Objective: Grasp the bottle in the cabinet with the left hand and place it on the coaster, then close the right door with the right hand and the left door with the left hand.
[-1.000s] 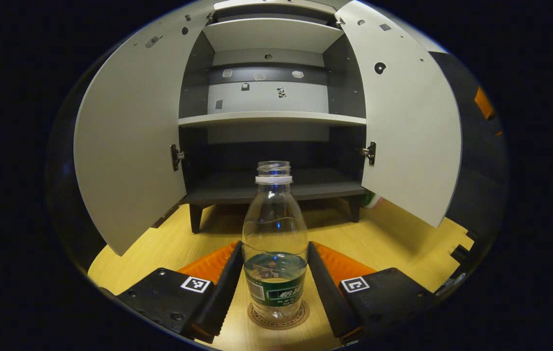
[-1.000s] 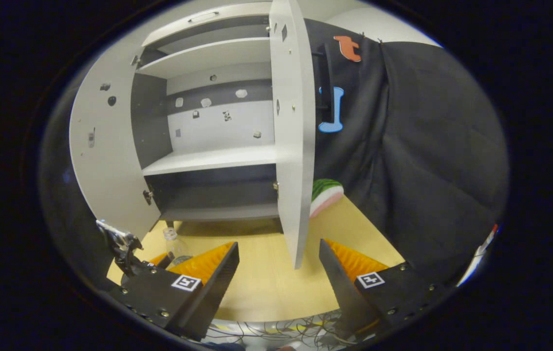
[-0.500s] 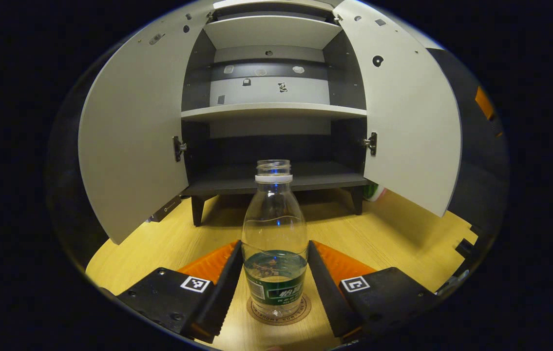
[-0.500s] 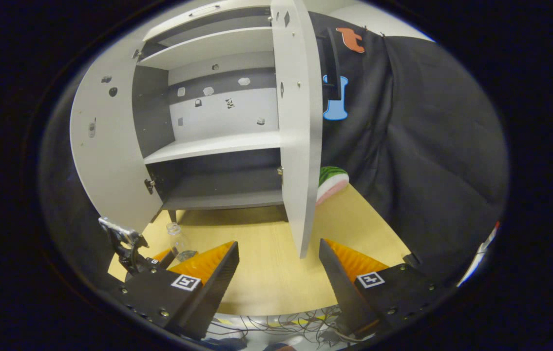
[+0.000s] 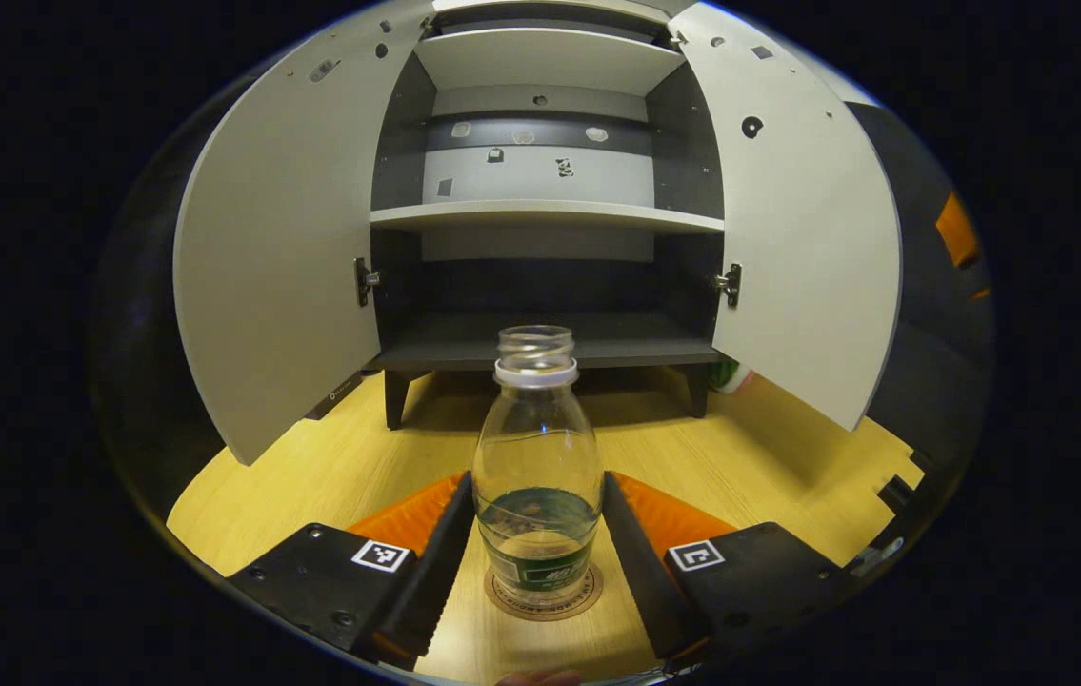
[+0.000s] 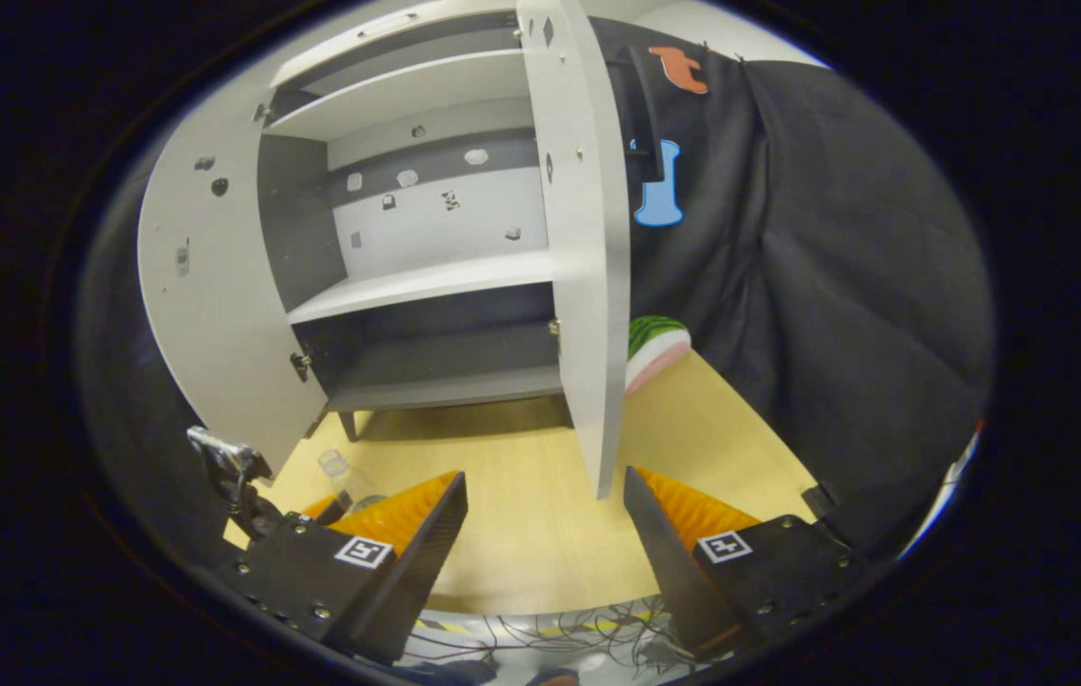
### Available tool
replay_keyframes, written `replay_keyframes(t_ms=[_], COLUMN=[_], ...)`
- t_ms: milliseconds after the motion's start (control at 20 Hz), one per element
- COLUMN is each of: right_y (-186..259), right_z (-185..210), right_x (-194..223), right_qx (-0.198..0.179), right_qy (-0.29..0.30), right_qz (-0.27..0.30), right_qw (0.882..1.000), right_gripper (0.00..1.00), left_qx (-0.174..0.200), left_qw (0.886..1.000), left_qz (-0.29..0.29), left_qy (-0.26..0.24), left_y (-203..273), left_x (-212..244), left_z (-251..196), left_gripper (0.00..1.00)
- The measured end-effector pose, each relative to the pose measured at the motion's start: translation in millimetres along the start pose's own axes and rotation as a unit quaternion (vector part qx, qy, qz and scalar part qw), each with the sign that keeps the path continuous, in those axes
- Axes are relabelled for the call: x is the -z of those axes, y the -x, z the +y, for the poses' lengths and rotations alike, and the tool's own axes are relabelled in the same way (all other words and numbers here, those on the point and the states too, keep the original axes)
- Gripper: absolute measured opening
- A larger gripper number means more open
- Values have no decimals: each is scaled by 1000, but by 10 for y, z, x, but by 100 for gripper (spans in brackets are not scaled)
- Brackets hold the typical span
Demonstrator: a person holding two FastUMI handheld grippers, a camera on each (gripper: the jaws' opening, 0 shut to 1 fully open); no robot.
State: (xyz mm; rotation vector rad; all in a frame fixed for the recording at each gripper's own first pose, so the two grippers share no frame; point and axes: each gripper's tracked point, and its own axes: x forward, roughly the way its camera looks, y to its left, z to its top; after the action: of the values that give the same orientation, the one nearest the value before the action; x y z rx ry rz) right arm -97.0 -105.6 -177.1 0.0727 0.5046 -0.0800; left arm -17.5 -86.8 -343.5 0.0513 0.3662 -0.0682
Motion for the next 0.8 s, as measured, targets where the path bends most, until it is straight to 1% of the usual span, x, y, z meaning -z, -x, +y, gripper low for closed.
replay_keyframes(t_ms=[450, 650, 800], right_y=[46, 74, 130], right_z=[4, -25, -81], right_x=[-138, -221, -390], right_qx=[-12, -14, -17], right_qy=[-15, -22, -28], right_qz=[-21, -33, -55], right_qw=[1000, 999, 998], right_gripper=[100, 100, 100], left_qx=[2, 2, 2], left_qw=[999, 998, 997], left_qz=[-45, -60, -72], left_qy=[-18, -32, -34], left_y=[175, 223, 277], left_x=[-540, -694, -870], left_z=[-17, -23, -33], left_gripper=[84, 84, 84])
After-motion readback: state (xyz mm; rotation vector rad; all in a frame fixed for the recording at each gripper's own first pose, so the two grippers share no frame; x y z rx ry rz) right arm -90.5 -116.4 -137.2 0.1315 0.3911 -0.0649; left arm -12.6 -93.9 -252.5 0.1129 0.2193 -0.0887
